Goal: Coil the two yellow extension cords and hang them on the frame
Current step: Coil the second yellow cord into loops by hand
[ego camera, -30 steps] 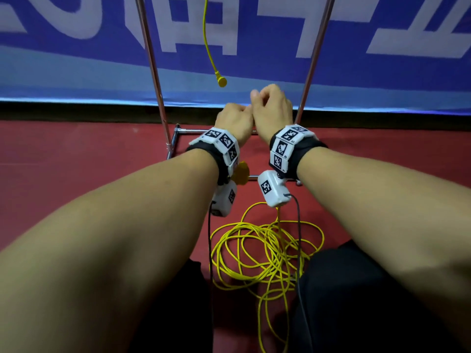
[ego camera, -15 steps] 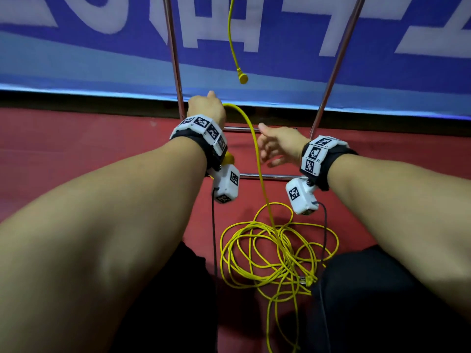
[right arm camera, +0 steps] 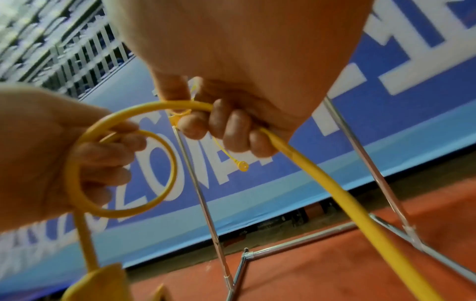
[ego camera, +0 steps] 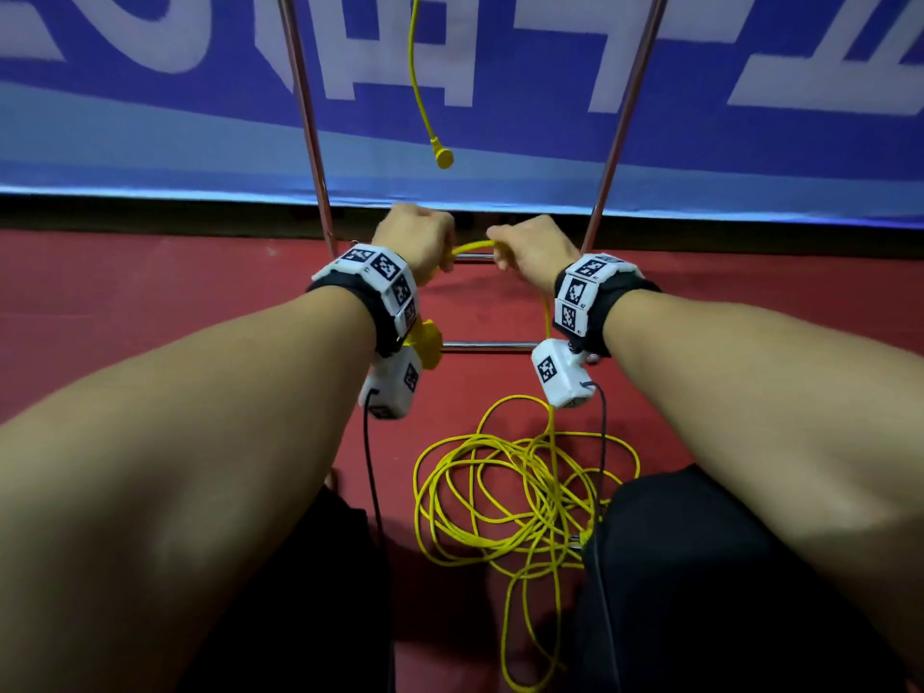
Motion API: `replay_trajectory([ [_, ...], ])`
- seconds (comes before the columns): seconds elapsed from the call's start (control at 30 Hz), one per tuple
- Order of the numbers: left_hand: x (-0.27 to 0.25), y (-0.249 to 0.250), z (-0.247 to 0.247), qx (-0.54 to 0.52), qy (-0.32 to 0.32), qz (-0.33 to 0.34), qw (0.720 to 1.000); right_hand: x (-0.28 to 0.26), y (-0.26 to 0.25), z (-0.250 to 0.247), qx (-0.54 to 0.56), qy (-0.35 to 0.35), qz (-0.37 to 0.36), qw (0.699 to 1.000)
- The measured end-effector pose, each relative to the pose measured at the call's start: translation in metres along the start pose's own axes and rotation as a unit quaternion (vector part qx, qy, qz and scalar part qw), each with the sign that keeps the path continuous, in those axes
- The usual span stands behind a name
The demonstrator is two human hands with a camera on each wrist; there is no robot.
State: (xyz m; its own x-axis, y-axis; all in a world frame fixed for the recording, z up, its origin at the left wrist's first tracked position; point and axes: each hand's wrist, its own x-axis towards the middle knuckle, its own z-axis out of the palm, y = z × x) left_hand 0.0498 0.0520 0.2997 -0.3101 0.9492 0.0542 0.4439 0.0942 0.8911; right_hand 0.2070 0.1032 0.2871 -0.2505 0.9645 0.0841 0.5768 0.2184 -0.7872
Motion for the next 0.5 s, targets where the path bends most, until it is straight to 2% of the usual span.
replay_trajectory([
  [0.07,-0.006,0.003,0.005,0.014,-0.048,0.032,0.998,0.0,-0.005,-0.001,-0.049,0.005,-0.052,0.997],
  [0.17,-0.009,0.011,0.01,0.002,-0.078,0.078,0.994,-0.001,-0.016,0.0,-0.026,0.038,-0.101,0.994],
  [0.27,-0.008,0.015,0.013,-0.024,-0.064,0.077,0.995,0.001,-0.018,-0.001,0.021,0.051,-0.098,0.994],
  [0.33,-0.007,0.017,0.013,-0.063,-0.022,0.055,0.996,0.002,-0.015,0.0,0.058,0.046,-0.097,0.993],
  [0.4,-0.004,0.018,0.01,-0.093,0.024,0.031,0.995,0.001,-0.011,0.002,0.099,0.009,-0.085,0.991],
  [0.5,0.005,0.015,0.002,-0.127,0.078,0.012,0.989,-0.008,-0.005,0.008,0.092,-0.125,-0.023,0.988],
])
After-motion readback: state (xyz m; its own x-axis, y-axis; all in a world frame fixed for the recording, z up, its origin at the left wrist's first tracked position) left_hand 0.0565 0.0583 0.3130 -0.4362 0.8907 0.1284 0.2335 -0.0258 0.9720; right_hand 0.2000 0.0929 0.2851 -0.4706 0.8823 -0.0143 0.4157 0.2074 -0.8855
